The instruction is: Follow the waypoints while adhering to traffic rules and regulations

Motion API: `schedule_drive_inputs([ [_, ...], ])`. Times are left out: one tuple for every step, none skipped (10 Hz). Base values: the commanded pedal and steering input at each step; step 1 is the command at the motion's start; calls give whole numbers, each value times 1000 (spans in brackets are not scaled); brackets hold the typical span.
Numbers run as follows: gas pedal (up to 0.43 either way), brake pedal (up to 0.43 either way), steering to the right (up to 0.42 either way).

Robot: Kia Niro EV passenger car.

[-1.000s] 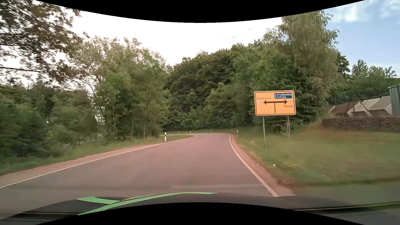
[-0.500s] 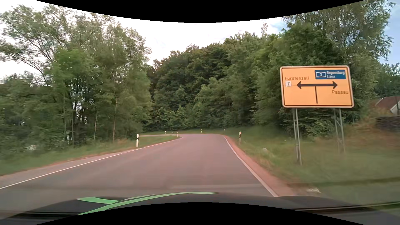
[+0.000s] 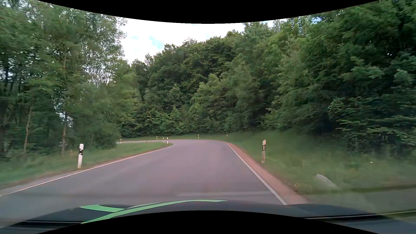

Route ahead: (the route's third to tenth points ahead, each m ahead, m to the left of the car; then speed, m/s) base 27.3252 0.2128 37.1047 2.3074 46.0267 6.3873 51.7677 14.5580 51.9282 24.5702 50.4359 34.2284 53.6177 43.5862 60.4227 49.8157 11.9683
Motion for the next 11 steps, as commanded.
schedule_drive_inputs([
  [0,49,35],
  [0,61,33],
  [0,61,31],
  [0,61,30],
  [0,61,27],
  [0,61,23],
  [0,67,20],
  [0,73,17],
  [0,85,12],
  [0,85,7],
  [0,91,3],
])
